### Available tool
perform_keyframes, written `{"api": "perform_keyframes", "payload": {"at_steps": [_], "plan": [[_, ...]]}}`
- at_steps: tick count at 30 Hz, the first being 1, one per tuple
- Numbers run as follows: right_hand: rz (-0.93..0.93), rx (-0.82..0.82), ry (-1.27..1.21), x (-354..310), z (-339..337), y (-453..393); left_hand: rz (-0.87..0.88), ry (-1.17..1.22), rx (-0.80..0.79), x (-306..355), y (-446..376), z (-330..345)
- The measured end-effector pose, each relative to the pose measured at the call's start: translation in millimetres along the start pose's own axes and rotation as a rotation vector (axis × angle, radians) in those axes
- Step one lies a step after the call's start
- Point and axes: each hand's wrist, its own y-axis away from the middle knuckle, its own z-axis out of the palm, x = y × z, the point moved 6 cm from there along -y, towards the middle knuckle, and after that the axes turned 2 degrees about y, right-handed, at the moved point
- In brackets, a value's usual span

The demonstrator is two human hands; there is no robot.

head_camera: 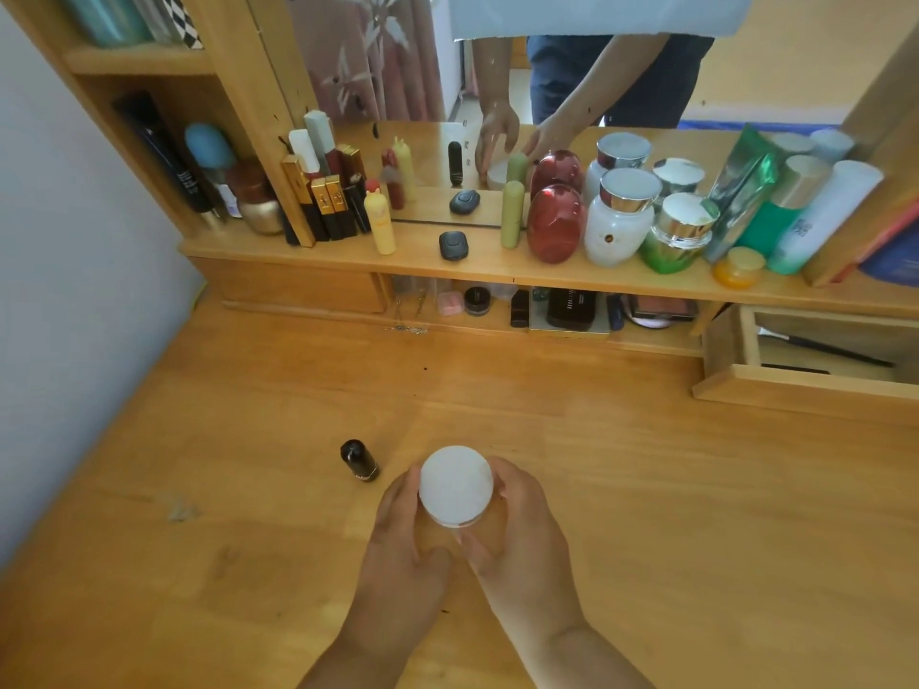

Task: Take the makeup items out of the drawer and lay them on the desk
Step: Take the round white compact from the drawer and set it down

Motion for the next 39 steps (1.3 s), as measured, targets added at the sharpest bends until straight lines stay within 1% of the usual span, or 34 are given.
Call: {"api": "perform_keyframes", "payload": {"at_steps": [4, 10, 16, 21, 27, 32, 34, 39], "plan": [[-0.025, -0.058, 0.079, 3.2, -16.4, 2.0, 0.089, -0.132, -0.021, 14.1, 5.4, 5.7], [-0.052, -0.153, 0.298, 27.2, -63.8, 1.9, 0.215, -0.396, -0.085, 52.7, 3.8, 30.1], [-0.018, -0.123, 0.446, 69.4, -144.0, 3.1, 0.254, -0.62, -0.145, 92.5, 2.0, 79.3], [0.014, -0.065, 0.538, 102.5, -212.0, -1.7, 0.328, -0.702, -0.18, 133.4, -0.4, 128.7], [-0.003, 0.056, 0.646, 127.1, -291.6, -23.9, 0.437, -0.767, -0.213, 186.4, -19.4, 181.0], [-0.024, 0.12, 0.739, 145.3, -336.2, -49.6, 0.494, -0.775, -0.152, 223.3, -46.5, 207.1], [-0.045, 0.111, 0.775, 149.6, -344.1, -57.3, 0.493, -0.771, -0.144, 231.4, -55.5, 213.2], [-0.092, 0.03, 0.815, 158.6, -349.0, -70.3, 0.494, -0.778, -0.122, 238.6, -66.4, 223.4]]}}
